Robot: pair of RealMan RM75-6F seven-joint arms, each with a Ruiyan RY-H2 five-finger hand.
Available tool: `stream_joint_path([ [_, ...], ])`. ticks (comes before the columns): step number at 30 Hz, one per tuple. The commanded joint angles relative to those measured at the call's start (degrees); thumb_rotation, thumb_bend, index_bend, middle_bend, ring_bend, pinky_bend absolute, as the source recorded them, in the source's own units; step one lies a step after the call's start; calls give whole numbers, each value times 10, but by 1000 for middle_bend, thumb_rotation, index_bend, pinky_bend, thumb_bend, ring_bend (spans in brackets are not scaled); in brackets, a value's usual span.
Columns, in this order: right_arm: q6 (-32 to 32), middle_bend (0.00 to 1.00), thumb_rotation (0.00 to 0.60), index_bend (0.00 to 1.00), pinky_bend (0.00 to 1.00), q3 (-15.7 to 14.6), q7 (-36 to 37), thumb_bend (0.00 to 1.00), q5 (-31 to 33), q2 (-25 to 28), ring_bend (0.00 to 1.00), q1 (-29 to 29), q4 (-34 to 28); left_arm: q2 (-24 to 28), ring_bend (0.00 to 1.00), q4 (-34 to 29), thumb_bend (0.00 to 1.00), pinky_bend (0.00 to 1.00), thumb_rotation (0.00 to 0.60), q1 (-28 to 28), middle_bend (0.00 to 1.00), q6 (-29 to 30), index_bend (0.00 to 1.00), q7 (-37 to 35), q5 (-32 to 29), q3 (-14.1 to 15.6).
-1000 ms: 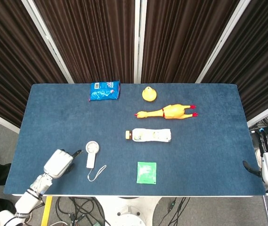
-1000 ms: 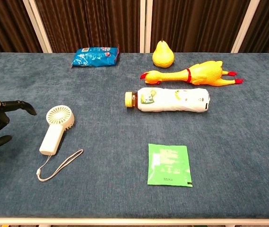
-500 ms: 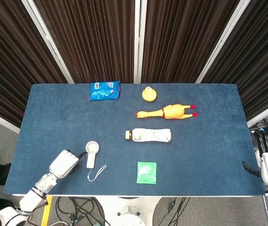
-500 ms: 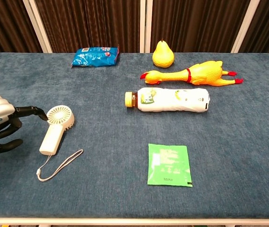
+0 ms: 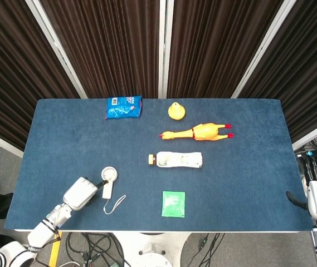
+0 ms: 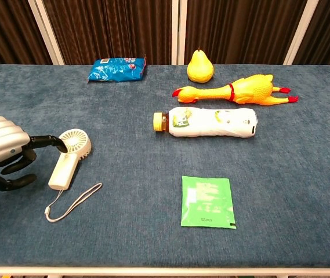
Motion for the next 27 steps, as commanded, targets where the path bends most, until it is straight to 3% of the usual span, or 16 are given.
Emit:
stream_joint_path([
  [1,-3,0,600,0,0,0,2,101,1,-1,0,1,2,0,754,2,390,711,600,1,810,2,249,1,0,3],
  [27,-21,0,600,0,0,0,7,101,13,-1,0,8,11,-13,754,11,390,711,600,-6,810,-9,260,0,-17,9],
])
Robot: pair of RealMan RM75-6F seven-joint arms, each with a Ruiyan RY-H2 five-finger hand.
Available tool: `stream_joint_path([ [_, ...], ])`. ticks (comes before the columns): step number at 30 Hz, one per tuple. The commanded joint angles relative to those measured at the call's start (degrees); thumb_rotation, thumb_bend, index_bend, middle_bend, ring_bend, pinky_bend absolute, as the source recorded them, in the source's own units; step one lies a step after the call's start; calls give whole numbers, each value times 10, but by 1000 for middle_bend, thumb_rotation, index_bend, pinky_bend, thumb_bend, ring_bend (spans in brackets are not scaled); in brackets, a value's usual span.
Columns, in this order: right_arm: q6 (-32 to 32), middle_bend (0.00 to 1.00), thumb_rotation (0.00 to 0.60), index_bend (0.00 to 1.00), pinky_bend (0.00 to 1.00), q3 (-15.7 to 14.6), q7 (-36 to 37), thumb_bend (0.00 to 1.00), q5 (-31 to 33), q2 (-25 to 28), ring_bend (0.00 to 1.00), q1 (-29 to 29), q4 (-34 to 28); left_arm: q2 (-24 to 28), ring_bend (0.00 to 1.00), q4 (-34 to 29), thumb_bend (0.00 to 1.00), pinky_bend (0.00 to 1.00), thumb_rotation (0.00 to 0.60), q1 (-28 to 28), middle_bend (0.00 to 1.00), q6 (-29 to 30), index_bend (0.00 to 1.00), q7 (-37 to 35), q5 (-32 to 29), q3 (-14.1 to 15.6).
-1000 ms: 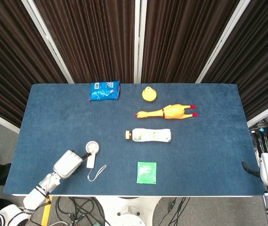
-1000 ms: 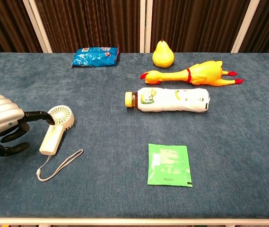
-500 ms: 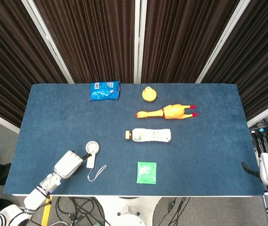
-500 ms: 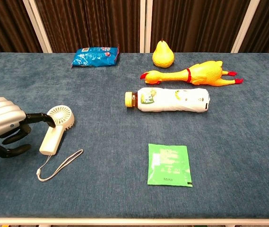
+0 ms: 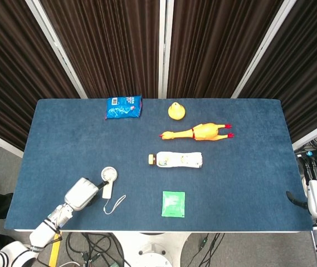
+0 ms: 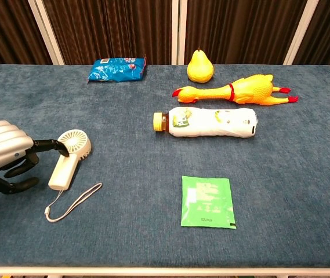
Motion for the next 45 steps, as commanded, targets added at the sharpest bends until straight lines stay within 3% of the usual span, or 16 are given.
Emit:
stream_joint_path([
  [1,-1,0,600,0,0,0,0,101,1,0,0,0,0,-1,754,1,390,712,600,0,811,0,260,-4,-1,1],
  [28,-4,0,600,0,0,-4,-13,101,1,-4,0,3,-3,-56,754,87,390,711,600,18,809,31,259,-81,6,16],
  [45,1,0,600,0,0,-6,-5,101,-4,-3,0,0,-2,-12,754,16,390,711,600,13,809,78,251,-56,16,-4],
])
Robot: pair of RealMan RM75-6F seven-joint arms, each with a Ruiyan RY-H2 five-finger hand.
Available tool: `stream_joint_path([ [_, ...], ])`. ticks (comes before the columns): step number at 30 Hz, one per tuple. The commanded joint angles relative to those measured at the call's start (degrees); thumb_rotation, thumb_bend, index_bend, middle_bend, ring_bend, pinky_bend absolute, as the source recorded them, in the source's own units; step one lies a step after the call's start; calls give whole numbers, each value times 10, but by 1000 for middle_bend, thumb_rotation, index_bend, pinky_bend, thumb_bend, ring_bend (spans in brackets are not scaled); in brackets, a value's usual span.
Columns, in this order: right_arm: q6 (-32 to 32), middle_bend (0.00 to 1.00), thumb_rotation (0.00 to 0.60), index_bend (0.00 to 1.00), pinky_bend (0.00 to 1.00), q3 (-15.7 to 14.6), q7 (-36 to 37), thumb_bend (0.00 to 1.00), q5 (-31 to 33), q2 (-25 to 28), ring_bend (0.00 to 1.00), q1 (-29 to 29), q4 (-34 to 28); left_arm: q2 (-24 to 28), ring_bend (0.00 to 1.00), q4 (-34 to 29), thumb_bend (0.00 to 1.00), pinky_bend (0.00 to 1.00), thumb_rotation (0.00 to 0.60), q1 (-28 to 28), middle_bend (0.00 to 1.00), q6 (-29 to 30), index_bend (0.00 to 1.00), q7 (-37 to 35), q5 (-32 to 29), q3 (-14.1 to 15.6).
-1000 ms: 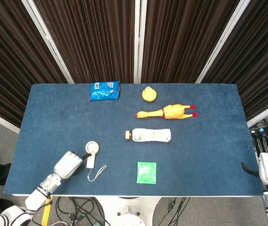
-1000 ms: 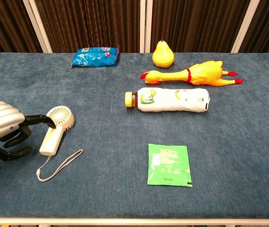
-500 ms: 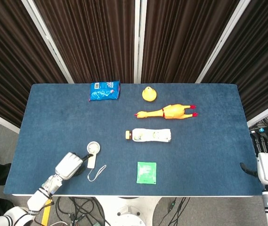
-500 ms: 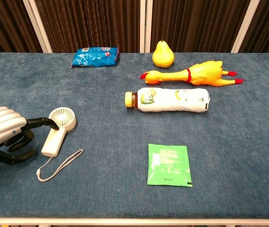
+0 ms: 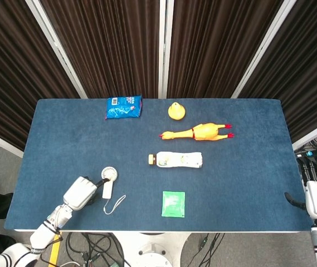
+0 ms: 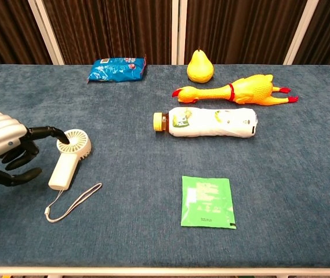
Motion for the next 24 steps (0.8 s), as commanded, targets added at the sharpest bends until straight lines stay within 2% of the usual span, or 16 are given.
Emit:
stream_joint_path([
  [1,0,0,600,0,0,0,0,101,-1,0,0,0,0,10,754,-14,390,711,600,1,809,2,251,10,-2,-1],
  [8,5,0,600,0,0,-1,-1,101,-6,1,0,-1,-3,24,755,-27,390,711,600,7,808,3,251,21,-11,-3],
  [13,13,0,600,0,0,-4,0,101,-15,0,0,-4,-4,39,754,-35,383,711,600,24,793,31,249,40,-35,-25],
  [15,17,0,600,0,0,-5,3,101,-18,1,0,-5,-4,46,738,-41,359,706,600,36,746,43,239,35,-54,-35],
  [17,20,0,600,0,0,-5,8,101,-21,1,0,-7,-4,55,669,-49,329,677,600,49,652,49,224,30,-76,-41],
  [20,28,0,600,0,0,-5,14,101,-26,-1,0,-10,0,75,385,-70,246,551,600,71,368,55,195,26,-110,-49],
  [21,32,0,600,0,0,-5,14,101,-28,-3,0,-11,3,80,247,-74,207,461,600,80,239,64,187,26,-120,-53],
  [24,49,0,600,0,0,-2,4,101,-30,-15,0,-16,17,86,65,-72,123,250,600,101,82,89,177,16,-143,-67],
])
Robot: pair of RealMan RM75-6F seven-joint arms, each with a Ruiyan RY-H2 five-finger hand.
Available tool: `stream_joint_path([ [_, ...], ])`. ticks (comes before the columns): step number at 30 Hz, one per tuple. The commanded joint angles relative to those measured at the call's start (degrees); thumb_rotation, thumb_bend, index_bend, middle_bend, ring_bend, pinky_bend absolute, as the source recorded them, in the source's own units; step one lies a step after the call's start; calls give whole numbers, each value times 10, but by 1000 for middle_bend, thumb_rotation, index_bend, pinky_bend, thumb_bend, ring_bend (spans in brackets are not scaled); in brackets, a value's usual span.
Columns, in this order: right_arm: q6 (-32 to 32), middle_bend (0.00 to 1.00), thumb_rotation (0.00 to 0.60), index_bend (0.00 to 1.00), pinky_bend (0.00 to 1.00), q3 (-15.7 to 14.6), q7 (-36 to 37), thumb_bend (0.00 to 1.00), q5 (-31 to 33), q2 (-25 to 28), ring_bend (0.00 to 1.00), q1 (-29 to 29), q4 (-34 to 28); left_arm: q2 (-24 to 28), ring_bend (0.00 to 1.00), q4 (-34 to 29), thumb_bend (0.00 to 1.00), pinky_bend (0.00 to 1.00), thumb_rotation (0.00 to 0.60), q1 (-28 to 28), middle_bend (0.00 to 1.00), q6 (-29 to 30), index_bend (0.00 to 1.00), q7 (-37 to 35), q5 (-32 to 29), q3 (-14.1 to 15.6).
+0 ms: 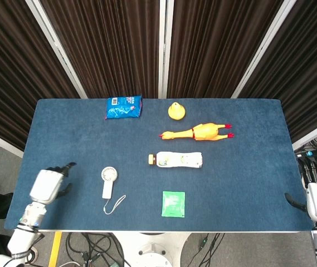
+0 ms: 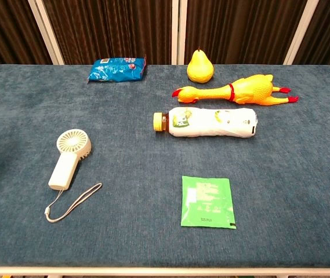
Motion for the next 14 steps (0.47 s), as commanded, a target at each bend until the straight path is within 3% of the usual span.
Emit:
stream_joint_path([
  [1,19,0,600,0,0,4,-17,101,0,-16,0,-5,19,14,43,-5,106,213,600,27,67,28,175,-15,-34,-20],
  [7,25,0,600,0,0,2,-11,101,5,-25,0,-14,35,52,33,-39,86,176,600,58,62,27,172,-16,-88,-34],
  [14,44,0,600,0,0,-3,0,101,-11,-18,0,-27,35,82,32,-76,85,174,600,90,62,43,172,3,-99,-22],
])
